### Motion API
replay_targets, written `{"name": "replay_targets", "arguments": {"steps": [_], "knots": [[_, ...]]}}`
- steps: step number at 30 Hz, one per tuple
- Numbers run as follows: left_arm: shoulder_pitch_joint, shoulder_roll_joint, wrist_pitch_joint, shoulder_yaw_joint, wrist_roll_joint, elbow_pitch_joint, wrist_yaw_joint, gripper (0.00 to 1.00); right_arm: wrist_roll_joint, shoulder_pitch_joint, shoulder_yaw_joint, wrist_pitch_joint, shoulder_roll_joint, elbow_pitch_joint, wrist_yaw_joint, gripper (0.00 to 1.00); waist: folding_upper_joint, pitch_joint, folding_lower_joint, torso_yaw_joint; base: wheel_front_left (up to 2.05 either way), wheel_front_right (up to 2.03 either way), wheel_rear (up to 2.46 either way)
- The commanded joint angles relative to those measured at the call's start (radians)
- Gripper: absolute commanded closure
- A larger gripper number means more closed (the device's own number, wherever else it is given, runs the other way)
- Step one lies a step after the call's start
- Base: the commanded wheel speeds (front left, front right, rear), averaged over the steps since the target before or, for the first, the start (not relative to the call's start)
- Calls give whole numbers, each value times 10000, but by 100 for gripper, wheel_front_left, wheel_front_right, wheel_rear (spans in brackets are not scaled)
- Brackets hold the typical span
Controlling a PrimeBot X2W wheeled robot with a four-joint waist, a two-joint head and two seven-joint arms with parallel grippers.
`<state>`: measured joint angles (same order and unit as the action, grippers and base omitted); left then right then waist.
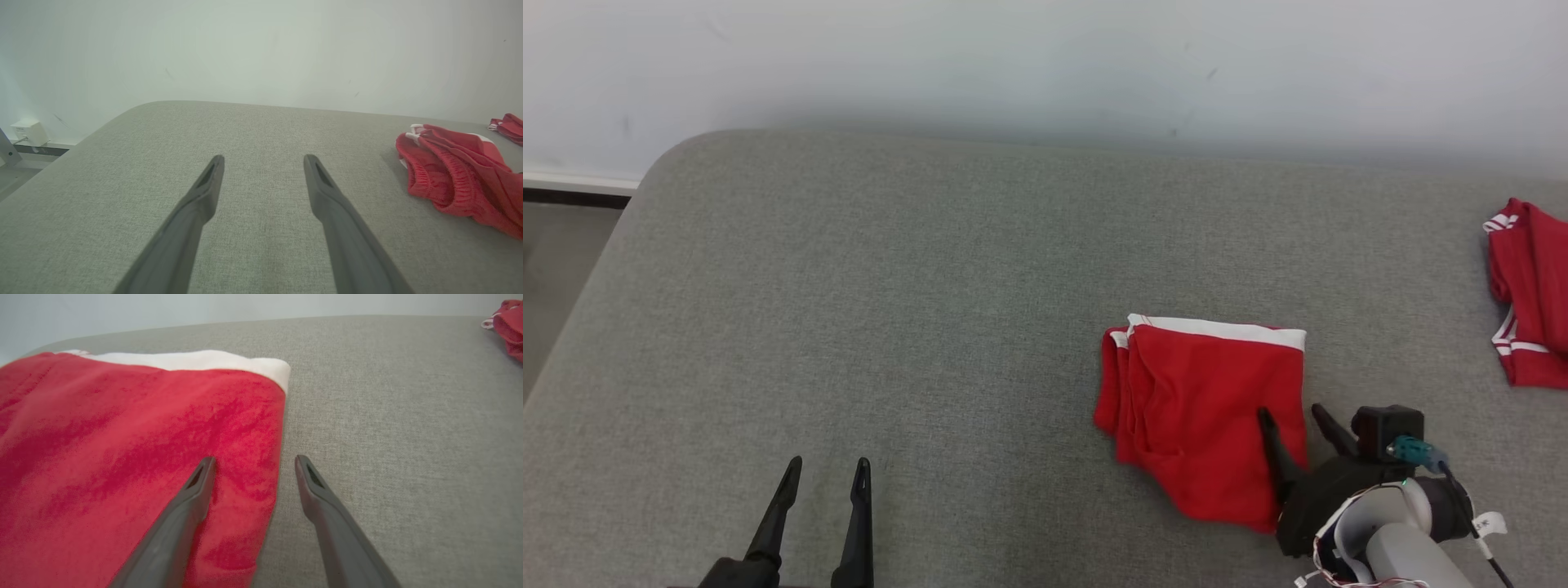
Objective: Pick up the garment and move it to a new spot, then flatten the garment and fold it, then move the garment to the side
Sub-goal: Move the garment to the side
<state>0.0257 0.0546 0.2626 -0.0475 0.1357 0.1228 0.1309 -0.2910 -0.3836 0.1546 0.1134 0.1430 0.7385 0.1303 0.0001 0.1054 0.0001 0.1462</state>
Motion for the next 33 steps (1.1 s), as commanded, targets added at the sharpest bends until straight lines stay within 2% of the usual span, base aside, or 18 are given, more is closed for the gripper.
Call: {"name": "replay_targets", "arguments": {"steps": [1,5,6,7,8,9,14,19,26,33], "knots": [[-126,-27,29,14,103,33,-14,0,-53,-171,52,-44,-76,280,4,0,-1,140,-1,149,0,0,0],[-190,-33,29,18,102,49,-13,0,-307,-328,491,-80,-268,1104,4,0,-1,145,-1,185,0,0,0],[-180,-37,29,39,113,30,-13,0,-474,-291,674,-176,-332,1460,4,29,-1,129,-1,159,0,0,0],[-169,-37,29,50,110,26,-13,0,-529,-303,733,-187,-328,1607,4,68,-1,123,-1,139,0,0,0],[-156,-37,29,64,105,19,-13,0,-585,-355,788,-147,-335,1707,4,97,-1,121,-1,109,0,0,0],[-150,-37,29,73,104,10,-13,0,-632,-420,841,-109,-327,1776,4,100,-1,127,-1,78,0,0,0],[-320,-43,29,6,122,-10,-12,0,-761,-990,1129,7,165,1975,-19,100,-1,296,-1,-92,0,0,0],[-631,-43,29,-45,130,-249,-12,0,-512,-2074,2266,-232,946,1499,-11,100,-1,867,-1,-548,0,0,0],[-1355,-39,29,-224,14,-936,-11,0,-813,-4049,3760,-843,2544,461,-10,100,-1,2197,-1,-1393,0,0,0],[-1823,356,29,-351,-51,-1665,-13,0,-1290,-5781,4150,-1145,3985,-99,-10,100,-1,3487,-1,-2193,0,0,0]]}}
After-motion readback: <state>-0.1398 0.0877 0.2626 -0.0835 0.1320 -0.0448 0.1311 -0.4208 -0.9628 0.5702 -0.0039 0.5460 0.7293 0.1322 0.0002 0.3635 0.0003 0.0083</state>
